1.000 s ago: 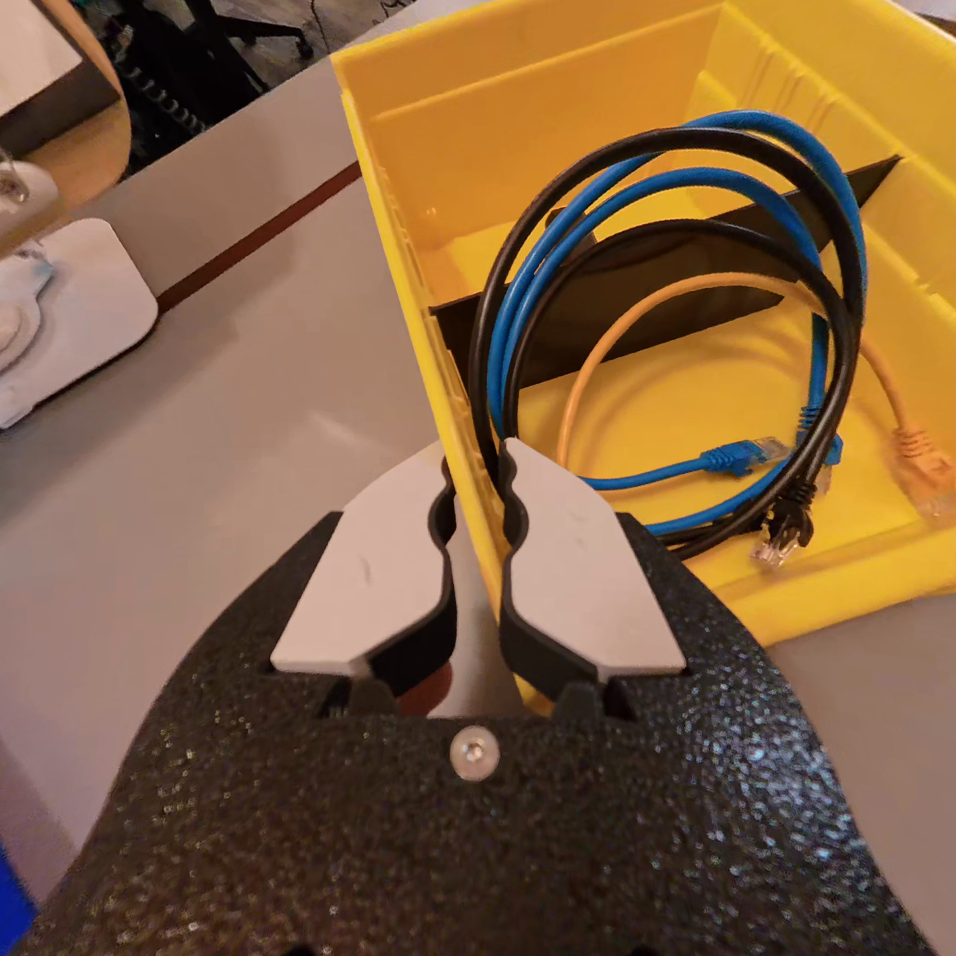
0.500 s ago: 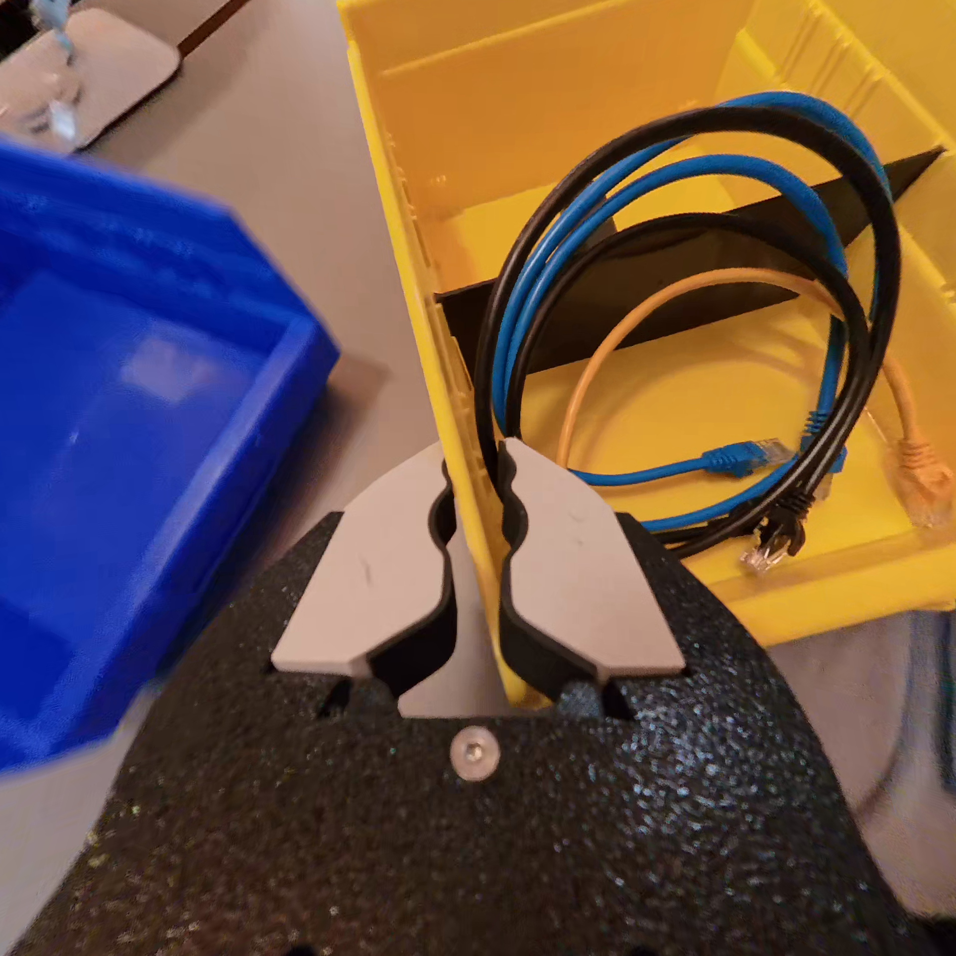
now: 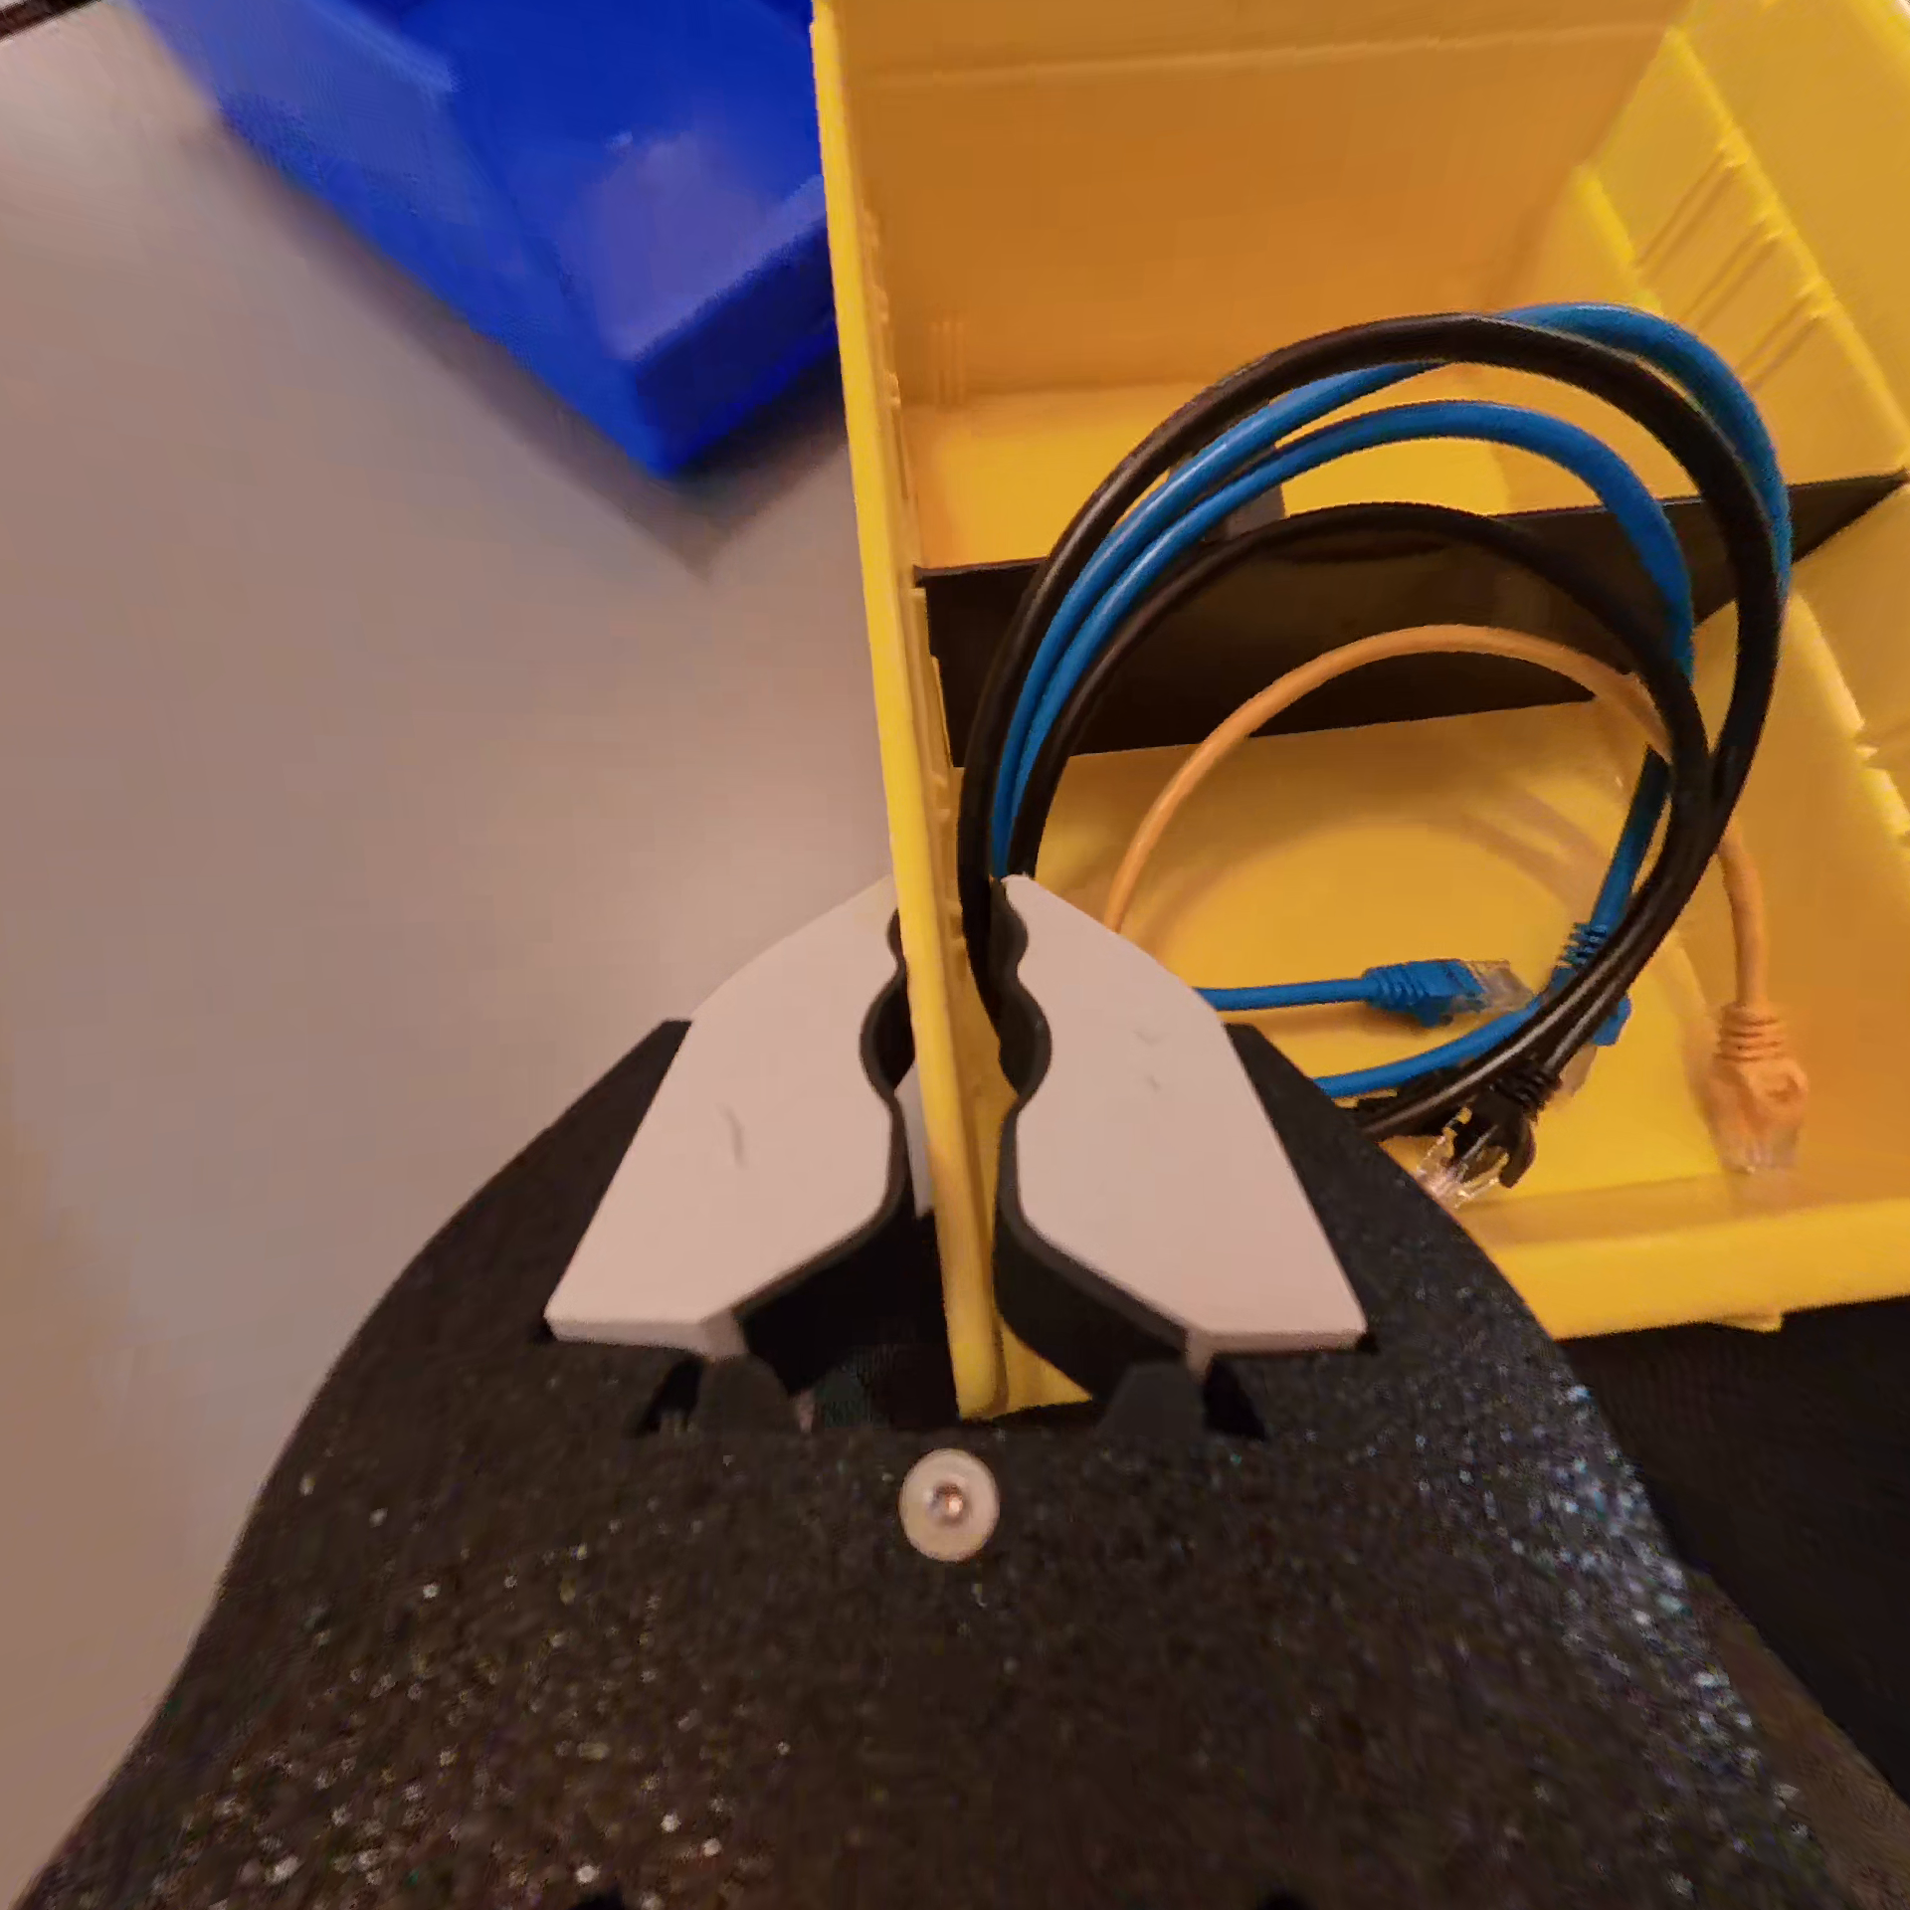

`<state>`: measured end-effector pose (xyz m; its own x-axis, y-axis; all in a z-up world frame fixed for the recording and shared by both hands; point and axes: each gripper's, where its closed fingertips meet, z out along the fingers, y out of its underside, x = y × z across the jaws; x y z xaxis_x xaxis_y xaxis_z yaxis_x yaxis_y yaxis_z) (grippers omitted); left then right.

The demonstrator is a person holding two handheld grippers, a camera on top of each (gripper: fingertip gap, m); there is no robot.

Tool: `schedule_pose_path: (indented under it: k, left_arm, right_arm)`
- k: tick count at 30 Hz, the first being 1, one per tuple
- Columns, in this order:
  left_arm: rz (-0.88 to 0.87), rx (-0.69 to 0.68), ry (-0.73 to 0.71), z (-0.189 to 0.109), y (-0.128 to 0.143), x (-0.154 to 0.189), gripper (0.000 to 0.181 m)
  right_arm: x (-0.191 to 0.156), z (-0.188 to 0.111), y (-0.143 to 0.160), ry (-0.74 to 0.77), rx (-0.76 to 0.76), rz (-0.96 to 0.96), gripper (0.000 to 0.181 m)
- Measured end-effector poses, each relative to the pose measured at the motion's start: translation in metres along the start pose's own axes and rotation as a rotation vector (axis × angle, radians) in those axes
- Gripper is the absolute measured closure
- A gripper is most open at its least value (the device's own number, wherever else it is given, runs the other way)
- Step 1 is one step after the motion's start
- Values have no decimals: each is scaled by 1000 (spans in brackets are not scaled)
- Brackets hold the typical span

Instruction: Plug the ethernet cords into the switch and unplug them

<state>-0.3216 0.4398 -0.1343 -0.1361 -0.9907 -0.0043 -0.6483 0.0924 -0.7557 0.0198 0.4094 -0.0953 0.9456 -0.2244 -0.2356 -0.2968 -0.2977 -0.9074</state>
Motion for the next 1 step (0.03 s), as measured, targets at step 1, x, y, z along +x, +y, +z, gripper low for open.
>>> schedule_pose_path:
  k: [1]
  left_arm:
    - [-28,-11,-40,-8,7,-8,170]
  right_arm:
    - [3,13,10,26,-60,-22,91]
